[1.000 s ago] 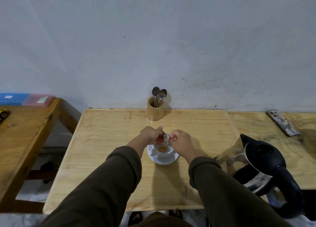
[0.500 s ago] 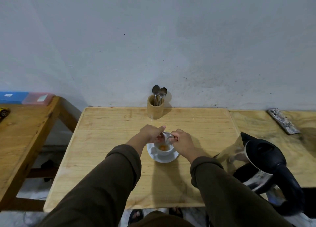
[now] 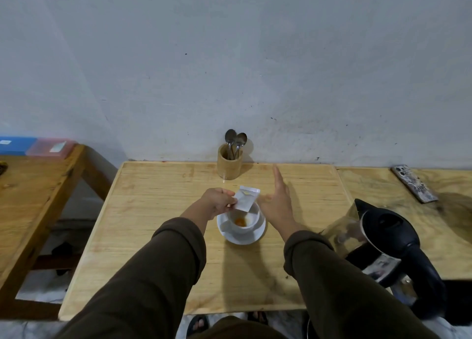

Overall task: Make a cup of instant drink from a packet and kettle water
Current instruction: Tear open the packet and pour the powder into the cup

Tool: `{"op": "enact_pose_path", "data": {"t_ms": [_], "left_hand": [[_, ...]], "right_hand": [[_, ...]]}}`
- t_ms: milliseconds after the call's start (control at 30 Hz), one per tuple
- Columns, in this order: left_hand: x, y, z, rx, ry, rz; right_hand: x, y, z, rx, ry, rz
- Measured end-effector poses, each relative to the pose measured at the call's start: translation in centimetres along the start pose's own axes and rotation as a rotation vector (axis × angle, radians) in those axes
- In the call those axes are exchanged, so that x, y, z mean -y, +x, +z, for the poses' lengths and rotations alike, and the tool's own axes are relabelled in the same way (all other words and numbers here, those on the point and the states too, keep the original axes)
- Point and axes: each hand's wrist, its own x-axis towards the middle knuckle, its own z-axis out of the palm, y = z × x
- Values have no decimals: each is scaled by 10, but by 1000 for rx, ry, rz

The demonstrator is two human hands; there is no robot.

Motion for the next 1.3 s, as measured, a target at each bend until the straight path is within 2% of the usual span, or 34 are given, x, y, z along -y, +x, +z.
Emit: {"op": "enact_pose_path", "data": {"t_ms": [100,267,433,533,633,767,967,1067,1200,1300], "left_hand": [[-2,2,0,-16,-67,36],[1,-1,-13,-87,-127,88],[15,-10,-45,-214,-35,127],[31,-19,-65,-349,120,152],[51,-20,-80,-414,302,230],[82,-11,-93,-395,481,232],[107,1,-102,-259,586,223],[108,5,-102,-277,689,249],[104,-1,-99,-299,737,277],[100,-2,-94,-302,712,259]], "right_hand": [[6,3,6,37,260,221],[24,-1,23,55,166,203],[42,-9,57,-3,-55,85],[47,-17,85,70,-276,-4],[45,-23,111,160,-487,-96],[34,-27,140,307,-692,-103],[28,-32,155,424,-940,-161],[28,-31,158,462,-1028,-164],[33,-34,156,433,-1038,-174],[41,-32,150,356,-879,-162]]}}
